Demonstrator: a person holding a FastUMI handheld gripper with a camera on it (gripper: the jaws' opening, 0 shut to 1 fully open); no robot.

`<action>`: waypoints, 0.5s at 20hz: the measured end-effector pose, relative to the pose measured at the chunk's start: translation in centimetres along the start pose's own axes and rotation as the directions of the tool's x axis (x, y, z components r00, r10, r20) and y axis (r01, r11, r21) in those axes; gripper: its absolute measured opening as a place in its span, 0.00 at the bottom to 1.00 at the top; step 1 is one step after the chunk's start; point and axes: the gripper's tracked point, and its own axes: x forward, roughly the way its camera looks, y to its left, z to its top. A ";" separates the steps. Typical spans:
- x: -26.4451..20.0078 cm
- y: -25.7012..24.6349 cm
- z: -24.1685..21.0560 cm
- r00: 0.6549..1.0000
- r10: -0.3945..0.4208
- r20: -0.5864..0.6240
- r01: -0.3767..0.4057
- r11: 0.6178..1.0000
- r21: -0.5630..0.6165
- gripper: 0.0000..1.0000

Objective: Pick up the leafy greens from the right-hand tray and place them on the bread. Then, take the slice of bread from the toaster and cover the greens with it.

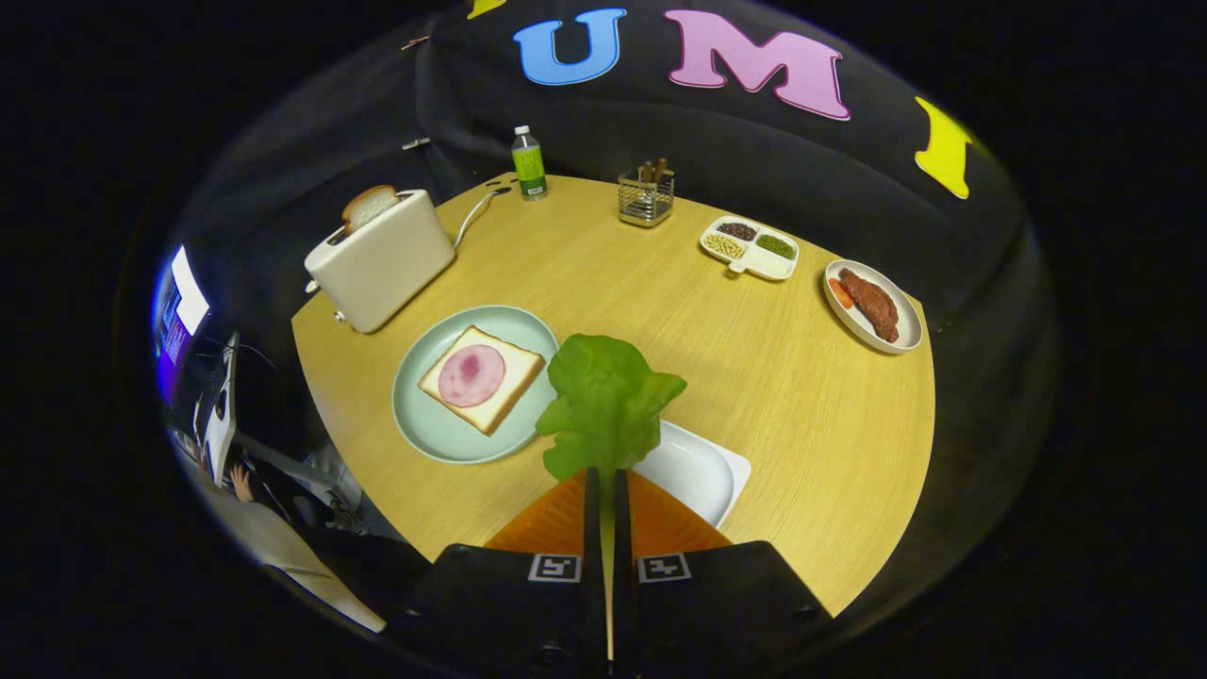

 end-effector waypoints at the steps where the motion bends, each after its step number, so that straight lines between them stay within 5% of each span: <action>1: -0.1 1.0 0.8 1.000 0.011 0.011 -0.011 1.000 -0.004 0.07; 10: 1.8 9.6 6.4 0.997 0.062 0.035 -0.060 0.996 -0.072 0.07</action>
